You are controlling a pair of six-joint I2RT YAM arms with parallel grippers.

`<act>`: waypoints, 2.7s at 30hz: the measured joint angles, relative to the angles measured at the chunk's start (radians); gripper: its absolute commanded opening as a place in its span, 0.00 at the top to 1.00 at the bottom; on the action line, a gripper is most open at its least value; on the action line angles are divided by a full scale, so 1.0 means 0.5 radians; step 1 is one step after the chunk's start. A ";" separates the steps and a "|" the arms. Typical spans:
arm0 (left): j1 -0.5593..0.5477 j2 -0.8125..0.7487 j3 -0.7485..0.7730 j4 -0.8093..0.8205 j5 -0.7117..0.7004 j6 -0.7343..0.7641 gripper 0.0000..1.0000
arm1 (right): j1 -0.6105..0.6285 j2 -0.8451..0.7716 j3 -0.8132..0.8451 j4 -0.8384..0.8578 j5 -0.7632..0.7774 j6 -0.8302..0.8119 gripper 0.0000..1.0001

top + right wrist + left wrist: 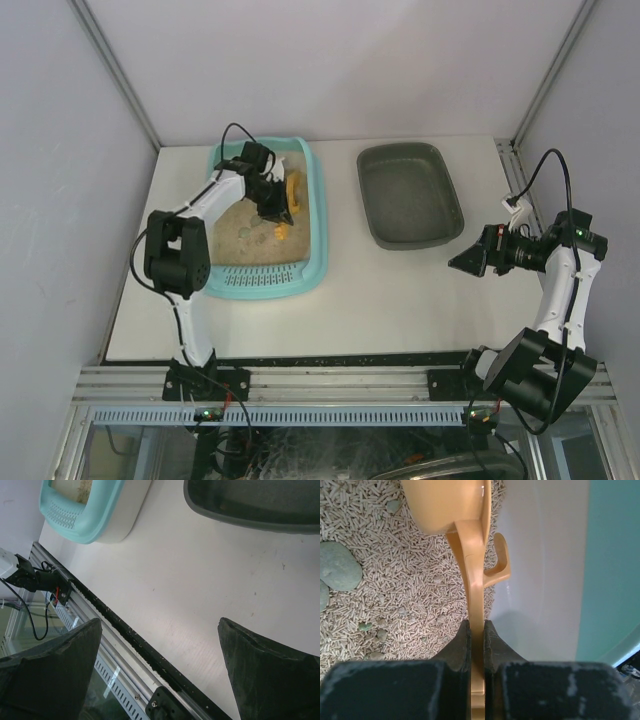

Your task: Clean the litter box

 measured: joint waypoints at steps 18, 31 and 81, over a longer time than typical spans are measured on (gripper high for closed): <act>0.143 -0.523 -0.678 0.436 0.308 -0.160 1.00 | -0.027 -0.063 0.004 -0.027 -0.039 -0.068 0.00; 0.273 -1.012 -1.041 0.582 0.427 -0.252 1.00 | -0.028 -0.047 0.004 -0.081 -0.047 -0.119 0.00; 0.529 -1.255 -2.710 4.354 0.376 -2.480 1.00 | -0.064 0.008 0.004 -0.150 -0.045 -0.179 0.00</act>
